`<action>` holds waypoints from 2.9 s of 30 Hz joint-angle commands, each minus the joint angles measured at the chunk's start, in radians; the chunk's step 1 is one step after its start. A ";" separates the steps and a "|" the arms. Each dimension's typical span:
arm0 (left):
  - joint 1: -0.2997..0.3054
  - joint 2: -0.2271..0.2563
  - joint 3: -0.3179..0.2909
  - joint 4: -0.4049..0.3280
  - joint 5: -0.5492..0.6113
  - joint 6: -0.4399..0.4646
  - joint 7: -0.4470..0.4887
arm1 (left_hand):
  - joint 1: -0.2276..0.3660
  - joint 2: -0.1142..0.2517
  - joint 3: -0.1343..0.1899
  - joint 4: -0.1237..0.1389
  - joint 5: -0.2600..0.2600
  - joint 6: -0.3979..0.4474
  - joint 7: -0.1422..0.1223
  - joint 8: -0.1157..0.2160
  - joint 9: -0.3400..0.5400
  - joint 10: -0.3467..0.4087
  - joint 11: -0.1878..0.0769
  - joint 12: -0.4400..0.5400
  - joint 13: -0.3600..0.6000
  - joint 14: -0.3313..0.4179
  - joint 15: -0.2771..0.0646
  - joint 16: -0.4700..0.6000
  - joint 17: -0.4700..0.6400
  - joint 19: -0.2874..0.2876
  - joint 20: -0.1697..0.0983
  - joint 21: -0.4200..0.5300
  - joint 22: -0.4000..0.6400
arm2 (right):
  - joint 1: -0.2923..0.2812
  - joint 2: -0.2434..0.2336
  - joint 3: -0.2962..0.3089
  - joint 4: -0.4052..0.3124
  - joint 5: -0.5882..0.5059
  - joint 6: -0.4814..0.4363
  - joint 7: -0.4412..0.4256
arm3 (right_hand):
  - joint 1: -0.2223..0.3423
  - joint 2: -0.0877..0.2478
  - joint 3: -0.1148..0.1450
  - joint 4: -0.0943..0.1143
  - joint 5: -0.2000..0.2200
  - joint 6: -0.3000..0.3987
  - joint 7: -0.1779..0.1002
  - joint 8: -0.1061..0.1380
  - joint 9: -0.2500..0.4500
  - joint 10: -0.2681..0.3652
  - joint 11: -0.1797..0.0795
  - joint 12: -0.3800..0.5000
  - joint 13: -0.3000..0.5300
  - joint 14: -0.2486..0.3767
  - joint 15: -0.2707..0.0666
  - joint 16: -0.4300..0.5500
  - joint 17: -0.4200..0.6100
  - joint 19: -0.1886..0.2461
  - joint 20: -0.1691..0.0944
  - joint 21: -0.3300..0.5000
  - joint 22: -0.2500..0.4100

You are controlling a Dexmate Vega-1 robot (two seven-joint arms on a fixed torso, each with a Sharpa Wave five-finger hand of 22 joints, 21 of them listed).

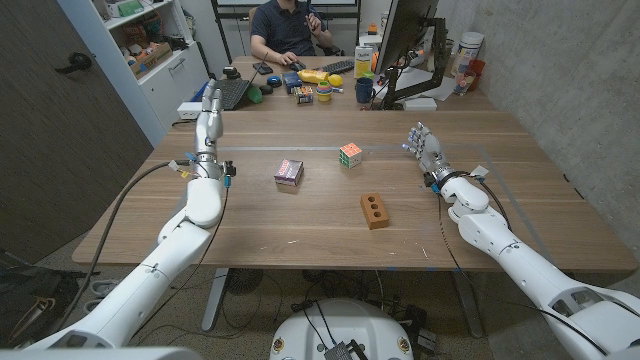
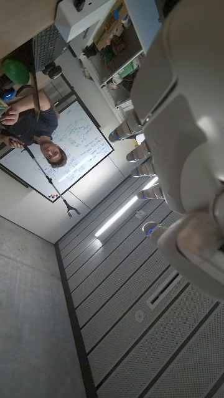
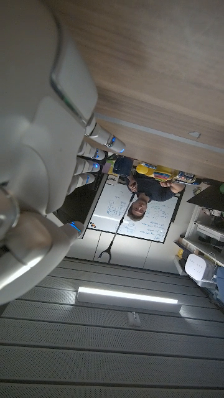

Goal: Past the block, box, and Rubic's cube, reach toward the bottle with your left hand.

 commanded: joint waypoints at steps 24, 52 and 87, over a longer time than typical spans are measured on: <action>-0.030 0.215 0.164 -0.169 0.790 0.979 0.198 | 0.105 0.061 0.187 -0.006 -0.028 0.030 -0.003 -0.015 0.015 -0.048 -0.044 -0.024 0.021 -0.069 -0.034 -0.058 0.001 -0.032 0.080 -0.041 0.003 | 0.002 0.007 -0.008 0.004 -0.005 0.006 0.008 | -0.003 0.087 -0.010 0.002 0.004 -0.006 0.012 0.005 0.003 -0.004 0.011 0.004 0.002 -0.057 0.001 0.002 0.004 -0.009 0.000 -0.005 0.003; -0.184 0.358 0.356 -0.140 0.715 1.125 -0.271 | 0.169 -0.133 0.116 -0.208 -0.030 -0.044 -0.001 -0.035 0.010 -0.081 -0.054 -0.027 0.001 -0.006 0.016 -0.028 0.000 0.130 0.101 -0.065 -0.011 | -0.004 0.022 -0.013 -0.007 -0.023 0.031 -0.019 | -0.007 0.075 -0.023 0.000 0.003 -0.007 0.010 0.005 0.003 0.003 0.015 0.006 0.002 -0.048 0.009 0.003 0.003 -0.005 0.006 -0.009 0.003; -0.231 0.481 0.469 -0.279 0.745 1.198 -0.648 | 0.307 -0.194 0.090 -0.278 0.029 0.399 0.001 0.101 0.039 0.597 -0.062 0.110 0.031 0.543 -0.095 0.027 0.013 0.611 0.101 -0.048 -0.001 | -0.008 0.032 -0.006 -0.001 -0.024 0.047 -0.039 | -0.008 0.068 -0.040 -0.001 0.005 -0.012 0.004 0.004 0.003 0.010 0.015 0.007 0.002 -0.027 0.019 0.004 -0.001 -0.028 0.023 -0.026 0.003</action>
